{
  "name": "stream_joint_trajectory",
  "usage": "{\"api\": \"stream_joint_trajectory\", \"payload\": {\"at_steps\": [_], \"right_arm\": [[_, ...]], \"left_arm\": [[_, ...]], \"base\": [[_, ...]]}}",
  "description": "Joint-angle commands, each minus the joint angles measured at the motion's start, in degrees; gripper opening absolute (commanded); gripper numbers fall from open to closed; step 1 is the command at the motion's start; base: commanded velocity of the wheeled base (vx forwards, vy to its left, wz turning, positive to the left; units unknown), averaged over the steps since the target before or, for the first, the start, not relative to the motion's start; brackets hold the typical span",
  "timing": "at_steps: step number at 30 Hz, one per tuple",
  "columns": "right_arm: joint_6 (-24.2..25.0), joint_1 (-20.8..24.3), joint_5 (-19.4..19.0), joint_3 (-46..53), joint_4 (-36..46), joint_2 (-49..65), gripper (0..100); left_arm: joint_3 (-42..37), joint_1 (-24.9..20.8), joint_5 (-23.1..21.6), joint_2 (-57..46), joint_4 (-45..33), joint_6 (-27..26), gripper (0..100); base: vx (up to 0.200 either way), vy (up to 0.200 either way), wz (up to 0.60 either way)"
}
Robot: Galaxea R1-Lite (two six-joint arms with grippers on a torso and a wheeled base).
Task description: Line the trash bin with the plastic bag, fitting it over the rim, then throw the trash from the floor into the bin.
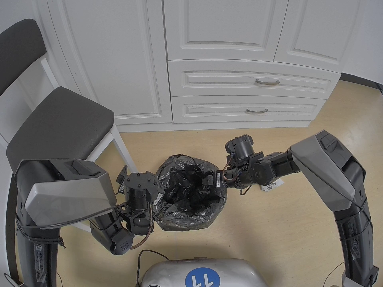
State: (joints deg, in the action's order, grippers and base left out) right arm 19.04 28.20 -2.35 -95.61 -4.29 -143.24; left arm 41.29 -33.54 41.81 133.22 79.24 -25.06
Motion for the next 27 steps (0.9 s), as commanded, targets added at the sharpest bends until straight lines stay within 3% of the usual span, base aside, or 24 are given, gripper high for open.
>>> {"api": "stream_joint_trajectory", "payload": {"at_steps": [1, 9, 16, 27], "right_arm": [[0.2, 0.7, 0.4, -3.7, -0.1, -6.6, 100], [3.6, -0.3, 3.8, -10.2, 0.6, -10.0, 100], [0.2, -4.3, 2.4, -5.4, 3.0, -2.0, 100], [-1.4, 2.1, -3.4, 9.4, 2.0, 8.1, 100]], "left_arm": [[0.4, 0.0, 0.0, 0.5, 0.1, 0.0, 100], [0.5, 0.0, -0.1, 0.6, 0.4, 0.0, 100], [0.1, 0.3, 0.0, -0.1, 0.6, 0.0, 100], [-6.1, -0.5, 0.0, -6.2, -0.2, -0.4, 100]], "base": [[0.000, 0.000, 0.00], [0.000, 0.000, 0.00], [0.000, 0.000, 0.00], [0.000, 0.000, 0.00]]}}
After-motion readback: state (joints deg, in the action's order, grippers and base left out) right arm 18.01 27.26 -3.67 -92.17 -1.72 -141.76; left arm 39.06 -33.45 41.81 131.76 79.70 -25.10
